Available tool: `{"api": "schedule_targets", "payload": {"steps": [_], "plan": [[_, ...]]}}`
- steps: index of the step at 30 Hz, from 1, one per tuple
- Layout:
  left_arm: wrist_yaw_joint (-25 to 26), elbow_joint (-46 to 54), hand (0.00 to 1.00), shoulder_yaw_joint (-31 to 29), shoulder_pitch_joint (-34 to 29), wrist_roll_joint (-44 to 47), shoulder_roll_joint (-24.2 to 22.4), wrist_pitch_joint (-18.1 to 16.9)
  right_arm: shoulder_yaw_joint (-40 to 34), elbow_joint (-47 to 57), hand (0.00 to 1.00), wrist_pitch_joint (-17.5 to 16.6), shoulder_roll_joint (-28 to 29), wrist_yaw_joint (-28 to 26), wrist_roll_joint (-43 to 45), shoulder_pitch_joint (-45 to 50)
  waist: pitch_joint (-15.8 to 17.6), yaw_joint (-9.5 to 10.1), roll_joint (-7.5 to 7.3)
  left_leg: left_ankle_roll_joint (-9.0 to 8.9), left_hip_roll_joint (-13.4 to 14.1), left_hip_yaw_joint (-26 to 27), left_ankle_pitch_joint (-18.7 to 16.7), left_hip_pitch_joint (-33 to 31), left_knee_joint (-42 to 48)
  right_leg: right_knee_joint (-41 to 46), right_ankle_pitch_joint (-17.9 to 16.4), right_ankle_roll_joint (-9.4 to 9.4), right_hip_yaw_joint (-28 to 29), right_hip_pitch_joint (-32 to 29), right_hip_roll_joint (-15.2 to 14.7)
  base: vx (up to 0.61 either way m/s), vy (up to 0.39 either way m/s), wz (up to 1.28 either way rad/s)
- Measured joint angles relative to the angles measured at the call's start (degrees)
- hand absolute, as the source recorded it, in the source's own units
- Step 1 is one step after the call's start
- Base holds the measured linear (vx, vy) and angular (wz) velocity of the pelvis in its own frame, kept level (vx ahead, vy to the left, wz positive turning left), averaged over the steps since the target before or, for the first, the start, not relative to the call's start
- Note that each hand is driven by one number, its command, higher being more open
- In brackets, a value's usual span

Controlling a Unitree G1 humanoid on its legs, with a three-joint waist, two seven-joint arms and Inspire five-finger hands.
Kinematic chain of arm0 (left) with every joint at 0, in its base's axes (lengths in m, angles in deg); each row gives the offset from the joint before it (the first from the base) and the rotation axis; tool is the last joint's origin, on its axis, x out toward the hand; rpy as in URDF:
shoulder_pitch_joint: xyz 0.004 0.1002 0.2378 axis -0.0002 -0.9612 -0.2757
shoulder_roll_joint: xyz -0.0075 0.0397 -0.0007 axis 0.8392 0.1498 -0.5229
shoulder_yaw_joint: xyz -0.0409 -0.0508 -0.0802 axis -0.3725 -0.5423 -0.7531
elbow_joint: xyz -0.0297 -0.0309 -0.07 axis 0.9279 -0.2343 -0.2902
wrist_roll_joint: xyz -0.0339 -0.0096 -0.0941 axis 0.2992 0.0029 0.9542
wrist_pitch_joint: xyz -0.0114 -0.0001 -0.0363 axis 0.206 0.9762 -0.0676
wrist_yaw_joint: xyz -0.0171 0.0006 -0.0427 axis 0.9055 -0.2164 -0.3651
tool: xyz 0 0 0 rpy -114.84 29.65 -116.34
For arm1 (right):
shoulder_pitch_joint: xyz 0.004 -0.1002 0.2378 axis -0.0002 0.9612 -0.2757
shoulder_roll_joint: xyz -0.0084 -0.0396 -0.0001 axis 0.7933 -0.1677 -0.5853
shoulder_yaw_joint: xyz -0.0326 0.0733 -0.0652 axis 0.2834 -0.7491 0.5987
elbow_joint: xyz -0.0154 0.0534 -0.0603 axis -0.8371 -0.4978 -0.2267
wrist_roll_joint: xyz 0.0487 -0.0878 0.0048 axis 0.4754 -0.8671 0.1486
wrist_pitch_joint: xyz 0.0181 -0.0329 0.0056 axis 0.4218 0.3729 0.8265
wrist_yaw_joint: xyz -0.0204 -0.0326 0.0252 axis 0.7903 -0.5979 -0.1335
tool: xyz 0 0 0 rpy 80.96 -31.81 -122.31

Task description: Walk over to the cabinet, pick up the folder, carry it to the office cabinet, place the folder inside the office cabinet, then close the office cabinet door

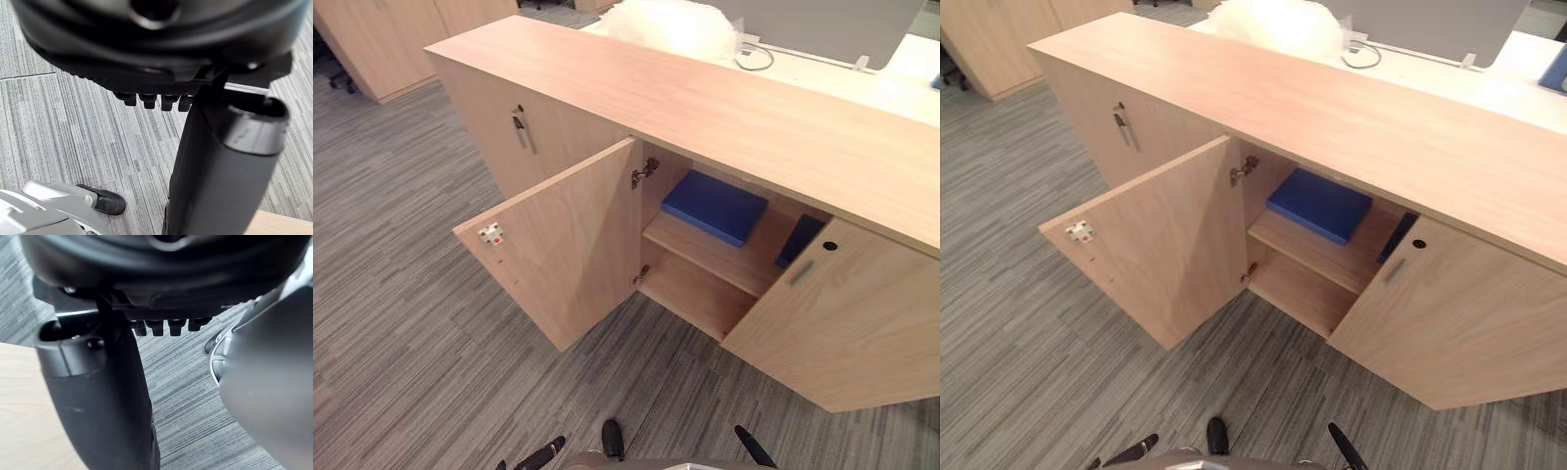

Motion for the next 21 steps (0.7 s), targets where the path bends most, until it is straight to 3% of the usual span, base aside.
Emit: {"api": "schedule_targets", "payload": {"steps": [2,7,11,15,21], "plan": [[0.0,2.6,1.0,1.1,-1.2,1.5,0.0,-0.2,1.4,0.1,1.0,0.0,0.0,0.0,0.0,0.2,0.1,-0.07,-0.22,0.04,-1.0,-0.5,0.0,-0.4,0.0,-0.7,-1.0,0.04,-1.3,0.3,-0.6,-0.04,0.002,0.19],[0.0,20.2,1.0,3.1,-6.1,6.2,-3.7,-0.1,1.7,0.6,1.0,0.4,0.4,0.1,0.0,1.2,0.9,-0.17,-1.0,0.55,-2.7,-1.3,-0.1,-1.0,0.0,-4.3,-2.1,-0.52,-2.4,2.1,-0.9,-0.04,0.003,0.13],[0.0,26.7,1.0,2.8,-5.2,3.9,-3.2,0.0,3.4,2.8,1.0,1.0,0.7,0.1,-0.2,2.8,1.2,-0.2,-1.33,0.91,-3.1,-1.0,-0.2,-1.4,0.0,-6.0,-2.3,-0.83,-2.3,2.5,-0.8,0.0,0.004,-0.02],[0.5,27.1,1.0,0.2,-0.7,-1.1,0.2,1.3,6.2,3.0,1.0,1.5,0.8,-0.3,-2.7,3.5,1.4,-1.08,-1.7,1.62,-3.0,-0.8,-0.6,-0.6,0.0,-6.3,-2.0,-1.67,-1.8,3.1,-0.6,0.03,0.005,-0.05],[0.5,26.0,1.0,1.1,5.6,-3.9,10.3,2.3,9.3,3.0,1.0,1.5,-0.2,-1.7,-4.8,3.2,1.3,-1.36,-1.63,1.52,-1.3,0.9,-2.2,1.5,0.0,-5.2,0.4,-3.46,1.2,3.0,0.4,0.07,0.012,-0.19]]}}
